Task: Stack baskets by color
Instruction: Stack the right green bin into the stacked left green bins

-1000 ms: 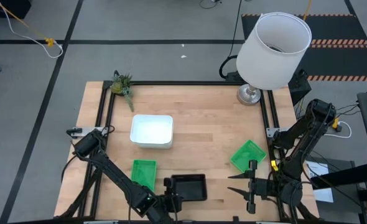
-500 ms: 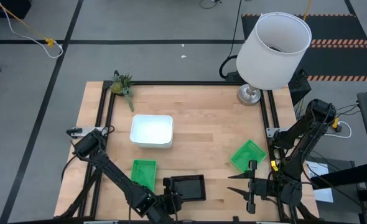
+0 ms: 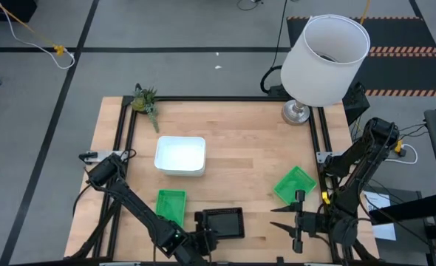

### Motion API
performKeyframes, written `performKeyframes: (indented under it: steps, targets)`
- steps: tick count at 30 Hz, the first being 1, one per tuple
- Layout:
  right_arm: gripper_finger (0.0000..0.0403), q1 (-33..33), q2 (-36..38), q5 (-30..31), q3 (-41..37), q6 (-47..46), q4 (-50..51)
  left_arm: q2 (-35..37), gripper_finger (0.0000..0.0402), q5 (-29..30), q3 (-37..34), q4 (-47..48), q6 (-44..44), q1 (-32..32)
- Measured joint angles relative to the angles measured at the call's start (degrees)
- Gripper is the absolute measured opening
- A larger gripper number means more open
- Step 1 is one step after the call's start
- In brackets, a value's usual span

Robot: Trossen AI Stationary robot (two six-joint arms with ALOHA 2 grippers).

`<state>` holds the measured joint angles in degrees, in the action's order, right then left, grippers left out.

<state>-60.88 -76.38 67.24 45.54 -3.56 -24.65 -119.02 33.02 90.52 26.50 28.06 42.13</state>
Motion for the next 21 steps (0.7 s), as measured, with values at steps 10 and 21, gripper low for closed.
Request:
performKeyframes:
  steps: [10, 21]
  targets:
    - [0.0155, 2.70, 0.04, -8.26, 0.02, -10.25, 11.67, 0.00, 0.0154, 0.02, 0.00, -3.10, -0.99, 0.00]
    - [0.0155, 10.92, 7.07, -39.57, 0.02, -37.16, 48.58, 0.00, 0.0154, 0.02, 0.00, -3.25, -0.97, 0.00]
